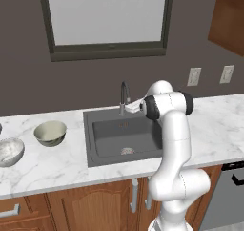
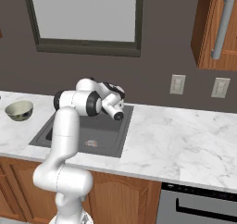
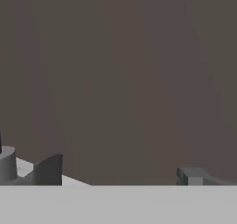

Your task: Rinse each bowl for a few seconds and place them down in the sink or on the counter.

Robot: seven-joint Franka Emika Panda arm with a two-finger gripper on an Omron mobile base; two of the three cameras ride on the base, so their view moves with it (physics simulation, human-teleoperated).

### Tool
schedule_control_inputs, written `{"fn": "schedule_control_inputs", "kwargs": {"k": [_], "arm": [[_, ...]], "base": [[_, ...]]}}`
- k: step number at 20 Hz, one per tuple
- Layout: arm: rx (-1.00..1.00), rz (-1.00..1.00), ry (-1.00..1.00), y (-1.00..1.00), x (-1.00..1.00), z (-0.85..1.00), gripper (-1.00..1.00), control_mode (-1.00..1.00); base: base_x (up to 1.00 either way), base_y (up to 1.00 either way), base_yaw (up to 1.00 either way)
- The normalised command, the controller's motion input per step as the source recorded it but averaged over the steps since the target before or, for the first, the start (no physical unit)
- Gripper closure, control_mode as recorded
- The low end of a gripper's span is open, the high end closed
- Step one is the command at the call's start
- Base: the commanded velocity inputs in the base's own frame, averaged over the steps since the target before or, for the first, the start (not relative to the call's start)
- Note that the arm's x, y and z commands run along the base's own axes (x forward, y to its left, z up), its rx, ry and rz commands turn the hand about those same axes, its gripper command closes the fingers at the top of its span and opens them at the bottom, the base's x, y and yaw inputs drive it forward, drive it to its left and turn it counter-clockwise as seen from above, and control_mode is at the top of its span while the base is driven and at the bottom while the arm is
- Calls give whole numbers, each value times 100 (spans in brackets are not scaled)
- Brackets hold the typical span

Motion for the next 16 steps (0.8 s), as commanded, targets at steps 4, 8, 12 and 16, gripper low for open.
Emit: {"fn": "schedule_control_inputs", "kwargs": {"k": [4, 8, 12, 16], "arm": [[0, 0, 2, 0, 32, -17, -100, -100], [0, 0, 4, 0, 29, -22, -100, -100], [0, 0, 4, 0, 27, -23, -100, -100], [0, 0, 0, 0, 17, -22, -100, -100]], "base": [[0, 0, 0], [0, 0, 0], [0, 0, 0], [0, 0, 0]]}}
